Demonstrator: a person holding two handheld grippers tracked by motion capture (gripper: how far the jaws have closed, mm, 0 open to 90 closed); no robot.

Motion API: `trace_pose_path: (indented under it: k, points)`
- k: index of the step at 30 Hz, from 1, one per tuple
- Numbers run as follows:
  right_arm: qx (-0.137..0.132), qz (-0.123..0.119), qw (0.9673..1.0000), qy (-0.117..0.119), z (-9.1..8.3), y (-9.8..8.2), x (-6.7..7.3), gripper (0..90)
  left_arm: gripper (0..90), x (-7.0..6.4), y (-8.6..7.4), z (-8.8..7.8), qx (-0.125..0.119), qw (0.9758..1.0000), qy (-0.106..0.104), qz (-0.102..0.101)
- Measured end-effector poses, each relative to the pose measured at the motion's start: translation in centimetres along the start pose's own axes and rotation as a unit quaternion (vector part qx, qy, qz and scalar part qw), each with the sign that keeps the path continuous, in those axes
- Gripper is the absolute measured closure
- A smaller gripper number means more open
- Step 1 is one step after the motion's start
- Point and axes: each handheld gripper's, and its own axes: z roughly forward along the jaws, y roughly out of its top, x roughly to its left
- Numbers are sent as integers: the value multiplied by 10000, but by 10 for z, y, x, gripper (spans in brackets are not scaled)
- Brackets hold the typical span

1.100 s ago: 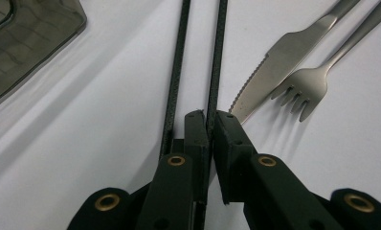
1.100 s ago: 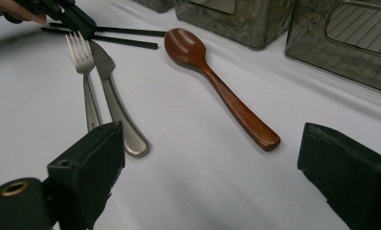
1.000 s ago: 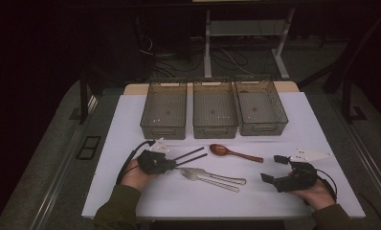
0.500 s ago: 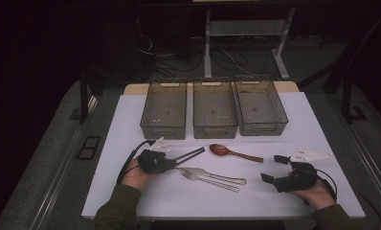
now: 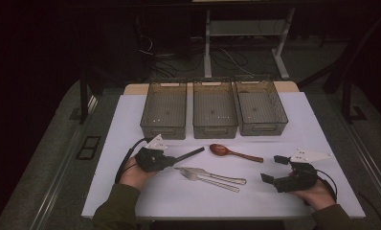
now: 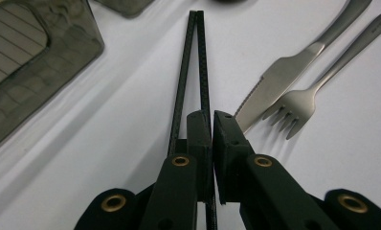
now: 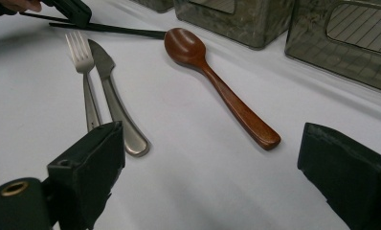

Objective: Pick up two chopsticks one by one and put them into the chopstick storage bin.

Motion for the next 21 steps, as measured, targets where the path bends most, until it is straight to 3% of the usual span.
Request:
trace_pose_path:
  k: [12,21]
  points:
    - [125,-48,9999,95,8,-6,5,83,854,-1,7,-13,-327,9995,-23,-19]
    - [56,3,10000,51,7,-4,3,83,855,1,14,-23,-538,9985,-79,-94]
